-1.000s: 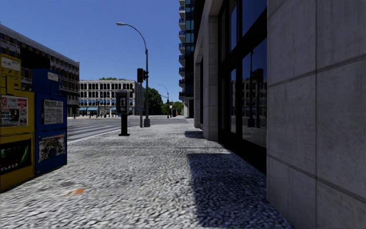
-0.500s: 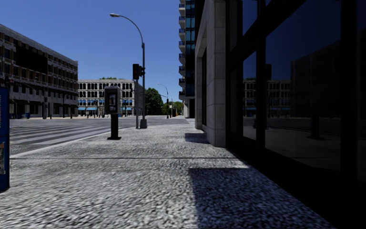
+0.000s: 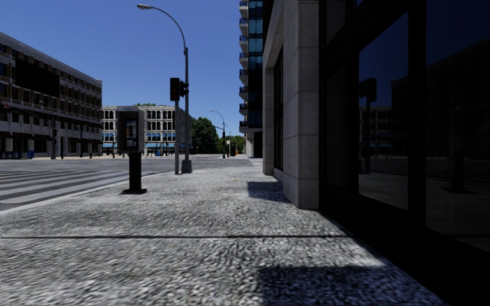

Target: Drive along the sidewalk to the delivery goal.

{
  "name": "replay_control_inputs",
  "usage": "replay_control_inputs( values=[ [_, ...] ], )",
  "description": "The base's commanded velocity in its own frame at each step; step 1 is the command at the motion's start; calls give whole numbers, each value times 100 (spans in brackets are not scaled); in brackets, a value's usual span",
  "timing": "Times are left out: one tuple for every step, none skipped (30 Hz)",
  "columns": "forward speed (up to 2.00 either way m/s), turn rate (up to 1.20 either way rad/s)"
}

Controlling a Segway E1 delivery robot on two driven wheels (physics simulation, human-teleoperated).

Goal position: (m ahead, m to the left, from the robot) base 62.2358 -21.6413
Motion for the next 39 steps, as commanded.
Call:
replay_control_inputs(
  values=[
    [200, 0],
    [200, 0],
    [200, 0],
    [200, 0],
    [200, 0],
    [200, 0],
    [200, 0],
    [200, 0],
    [200, 0],
    [200, 0],
    [200, 0],
    [200, 0],
    [200, 0],
    [200, 0],
    [200, 0],
    [200, 0],
    [200, 0],
    [200, 0],
    [200, 0],
    [200, 0],
    [200, 0],
    [200, 0],
    [200, 0],
    [200, 0],
    [200, 0],
    [200, 0],
    [200, 0],
    [200, 0],
    [200, 0],
    [200, 0],
    [200, 0],
    [200, 0],
    [200, 0],
    [200, 0],
    [200, 0],
    [200, 0],
    [200, 0],
    [200, 0],
    [200, 0]
  ],
)
